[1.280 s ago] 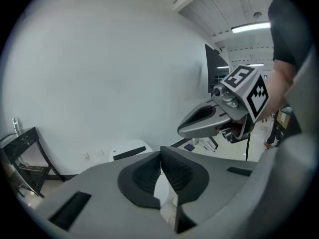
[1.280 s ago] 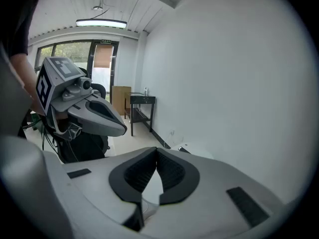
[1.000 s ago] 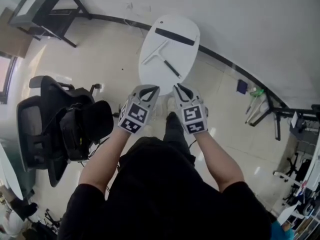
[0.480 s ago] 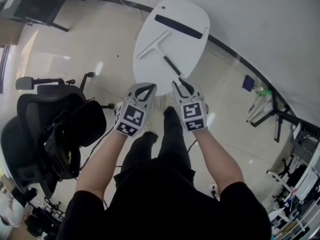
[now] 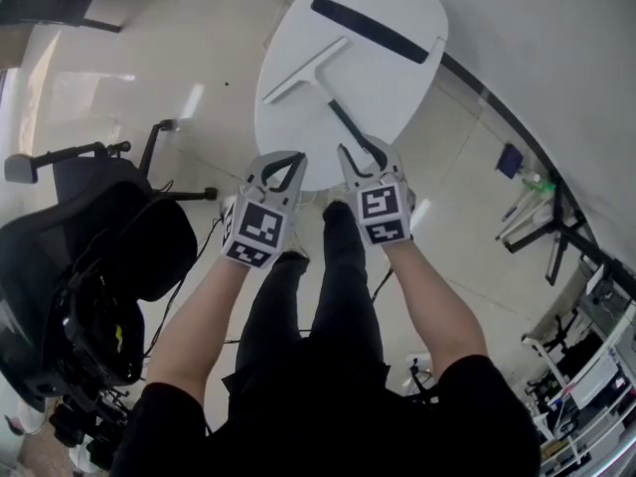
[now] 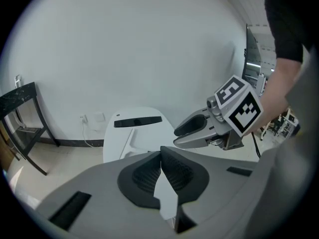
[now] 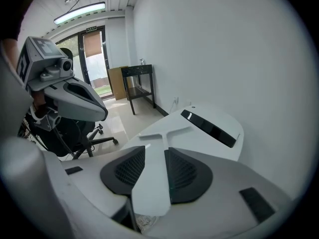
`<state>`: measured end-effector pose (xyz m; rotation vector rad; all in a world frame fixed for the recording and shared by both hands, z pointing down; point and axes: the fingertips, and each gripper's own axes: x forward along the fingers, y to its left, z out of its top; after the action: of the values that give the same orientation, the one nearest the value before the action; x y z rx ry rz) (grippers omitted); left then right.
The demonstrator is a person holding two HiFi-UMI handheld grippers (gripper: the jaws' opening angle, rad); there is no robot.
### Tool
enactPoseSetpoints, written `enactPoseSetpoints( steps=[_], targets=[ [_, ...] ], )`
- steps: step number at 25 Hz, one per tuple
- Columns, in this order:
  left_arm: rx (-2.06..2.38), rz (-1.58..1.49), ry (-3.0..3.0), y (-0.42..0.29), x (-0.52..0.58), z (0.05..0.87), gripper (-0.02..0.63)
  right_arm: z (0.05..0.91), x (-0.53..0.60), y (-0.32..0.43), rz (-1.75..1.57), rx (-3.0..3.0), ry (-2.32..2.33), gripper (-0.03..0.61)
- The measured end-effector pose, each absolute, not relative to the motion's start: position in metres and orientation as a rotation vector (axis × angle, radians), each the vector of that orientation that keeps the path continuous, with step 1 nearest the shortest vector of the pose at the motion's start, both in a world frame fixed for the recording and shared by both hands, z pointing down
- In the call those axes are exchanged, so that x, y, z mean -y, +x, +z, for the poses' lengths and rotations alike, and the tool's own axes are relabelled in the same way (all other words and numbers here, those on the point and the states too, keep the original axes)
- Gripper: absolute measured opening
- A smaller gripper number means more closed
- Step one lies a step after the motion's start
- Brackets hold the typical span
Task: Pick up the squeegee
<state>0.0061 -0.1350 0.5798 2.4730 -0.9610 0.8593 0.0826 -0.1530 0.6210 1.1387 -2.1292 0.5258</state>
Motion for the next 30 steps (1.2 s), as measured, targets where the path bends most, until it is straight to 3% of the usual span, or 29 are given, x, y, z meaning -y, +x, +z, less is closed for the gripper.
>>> enactPoseSetpoints(
  steps=[30],
  targets=[
    [1.001, 0.859, 2.402, 0.009, 0.185, 0.675, -0.008, 0.753, 0.209, 0.072, 0.52, 2.064, 0.989, 0.153]
  ],
)
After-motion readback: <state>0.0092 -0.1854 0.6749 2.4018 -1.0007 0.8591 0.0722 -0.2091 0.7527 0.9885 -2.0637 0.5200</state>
